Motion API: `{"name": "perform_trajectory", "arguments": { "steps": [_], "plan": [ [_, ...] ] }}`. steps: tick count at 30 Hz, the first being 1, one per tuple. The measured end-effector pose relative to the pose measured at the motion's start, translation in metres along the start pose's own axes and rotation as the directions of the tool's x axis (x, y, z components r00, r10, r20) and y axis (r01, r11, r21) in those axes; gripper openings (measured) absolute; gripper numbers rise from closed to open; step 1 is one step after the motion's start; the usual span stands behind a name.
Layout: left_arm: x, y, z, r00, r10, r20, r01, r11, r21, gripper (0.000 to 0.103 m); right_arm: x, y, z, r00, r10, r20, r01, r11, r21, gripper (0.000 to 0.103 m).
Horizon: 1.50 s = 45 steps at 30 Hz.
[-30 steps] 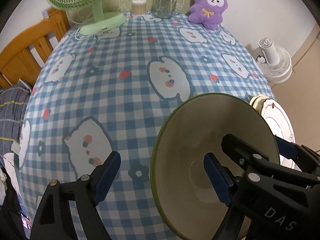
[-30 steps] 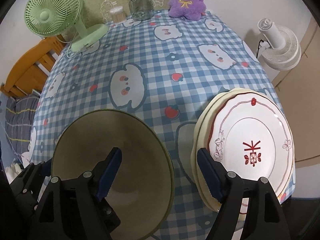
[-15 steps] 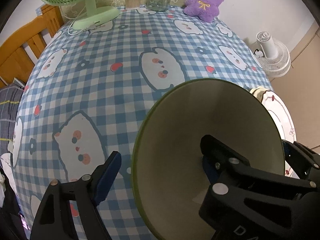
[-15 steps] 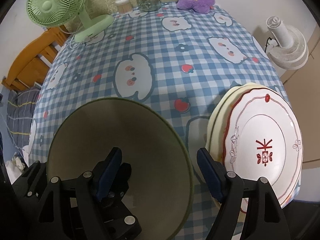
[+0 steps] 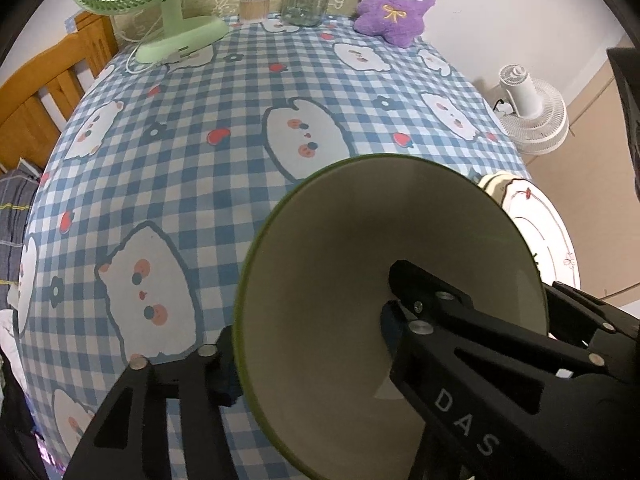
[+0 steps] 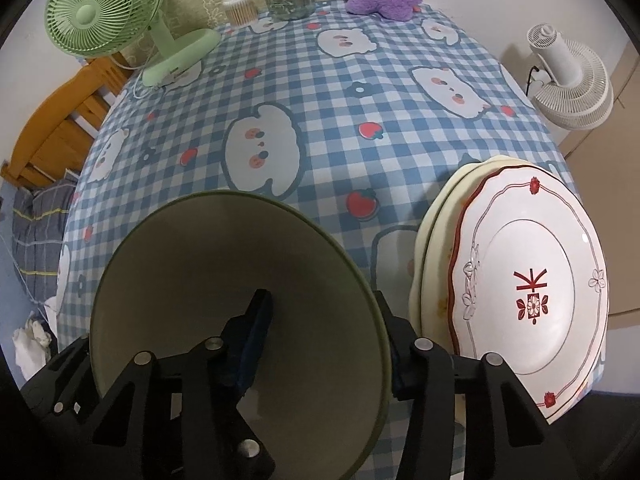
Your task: Organize plates and bowls
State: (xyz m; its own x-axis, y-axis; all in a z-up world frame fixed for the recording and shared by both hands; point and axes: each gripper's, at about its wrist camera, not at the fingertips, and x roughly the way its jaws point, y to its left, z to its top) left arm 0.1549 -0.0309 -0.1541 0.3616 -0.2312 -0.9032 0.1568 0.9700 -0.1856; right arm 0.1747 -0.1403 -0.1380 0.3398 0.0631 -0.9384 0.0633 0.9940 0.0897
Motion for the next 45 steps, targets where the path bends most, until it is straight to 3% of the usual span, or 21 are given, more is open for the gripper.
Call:
{"name": "perform_trajectory", "arguments": {
  "steps": [20, 36, 45],
  "plan": [
    [-0.006, 0.002, -0.003, 1.0, 0.004, -0.014, -0.004, 1.0, -0.026, 0.054, -0.008, 0.004, -0.001, 1.0, -0.006, -0.02, 0.006, 1.0, 0.006, 0.05],
    [-0.049, 0.01, 0.007, 0.998, -0.01, 0.054, 0.01, 1.0, 0.006, 0.054, -0.055, 0.025, 0.005, 0.998, -0.026, 0.058, 0.025, 0.999, 0.03, 0.05],
    [-0.066, -0.002, 0.009, 0.996, -0.012, 0.083, 0.009, 0.999, 0.037, 0.054, -0.073, 0.015, 0.004, 0.995, -0.021, 0.095, 0.017, 0.999, 0.044, 0.05]
  ]
}}
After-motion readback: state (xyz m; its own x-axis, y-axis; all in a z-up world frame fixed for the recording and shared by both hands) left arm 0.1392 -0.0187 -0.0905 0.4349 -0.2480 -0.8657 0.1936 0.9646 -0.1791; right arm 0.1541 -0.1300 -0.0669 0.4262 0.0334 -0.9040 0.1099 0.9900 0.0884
